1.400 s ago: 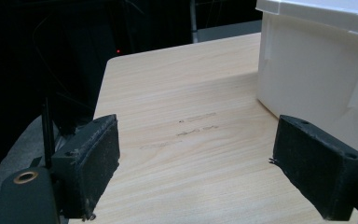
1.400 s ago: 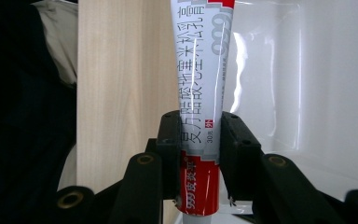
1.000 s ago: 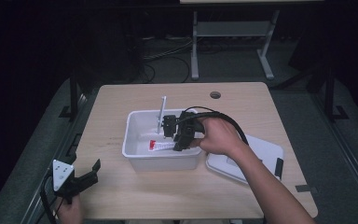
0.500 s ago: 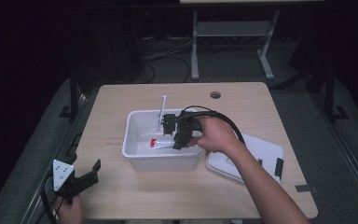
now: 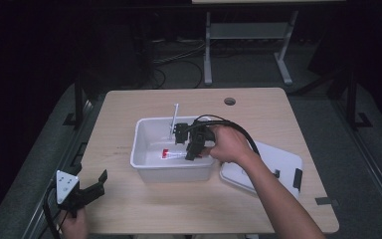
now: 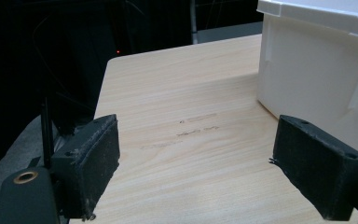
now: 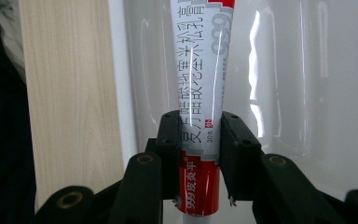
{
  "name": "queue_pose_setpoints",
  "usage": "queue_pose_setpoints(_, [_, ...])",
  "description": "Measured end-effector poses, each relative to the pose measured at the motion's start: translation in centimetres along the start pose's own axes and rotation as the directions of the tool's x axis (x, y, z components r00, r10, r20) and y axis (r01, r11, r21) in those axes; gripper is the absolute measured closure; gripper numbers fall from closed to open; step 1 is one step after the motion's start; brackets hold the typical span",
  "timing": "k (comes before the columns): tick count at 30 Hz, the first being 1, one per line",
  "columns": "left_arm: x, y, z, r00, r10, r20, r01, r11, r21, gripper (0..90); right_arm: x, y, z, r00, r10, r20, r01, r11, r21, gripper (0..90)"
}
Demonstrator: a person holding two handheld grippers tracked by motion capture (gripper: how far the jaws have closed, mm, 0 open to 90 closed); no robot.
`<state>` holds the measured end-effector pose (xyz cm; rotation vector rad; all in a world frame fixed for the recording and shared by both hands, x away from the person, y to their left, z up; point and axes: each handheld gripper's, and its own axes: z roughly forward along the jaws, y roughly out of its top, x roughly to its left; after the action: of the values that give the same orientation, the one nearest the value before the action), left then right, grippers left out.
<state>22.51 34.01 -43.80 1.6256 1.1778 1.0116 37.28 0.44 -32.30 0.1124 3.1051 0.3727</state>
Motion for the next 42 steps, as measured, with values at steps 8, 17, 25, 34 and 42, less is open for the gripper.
queue_pose_setpoints(8, [0.1, 0.0, -0.1, 1.0, -0.003, -0.003, 0.003, 1.0, -0.002, 13.8, -0.4, -0.1, 1.4, 0.9998, 0.009, -0.018, -0.009, 1.0, 0.014, 70.4])
queue_pose_setpoints(17, [0.1, 0.0, 0.0, 1.0, 0.001, 0.0, -0.001, 1.0, 0.001, 13.8, -0.9, -0.3, 2.5, 0.9991, 0.027, -0.033, -0.026, 0.999, 0.019, 70.4])
queue_pose_setpoints(25, [0.1, 0.0, -0.1, 1.0, -0.002, -0.004, 0.002, 1.0, 0.002, 13.8, -1.0, -0.2, 3.1, 0.9988, 0.025, -0.041, -0.025, 0.999, 0.022, 70.2])
queue_pose_setpoints(34, [0.1, 0.0, 0.0, 1.0, -0.002, -0.005, 0.002, 1.0, 0.003, 13.8, -1.3, -0.5, 3.5, 0.997, 0.062, -0.046, -0.061, 0.998, 0.02, 62.6])
queue_pose_setpoints(42, [0.0, 0.0, 0.0, 1.0, 0.004, -0.006, -0.004, 1.0, 0.002, 13.8, -1.1, -0.4, 2.8, 0.9978, 0.055, -0.037, -0.055, 0.998, 0.009, 62.6])
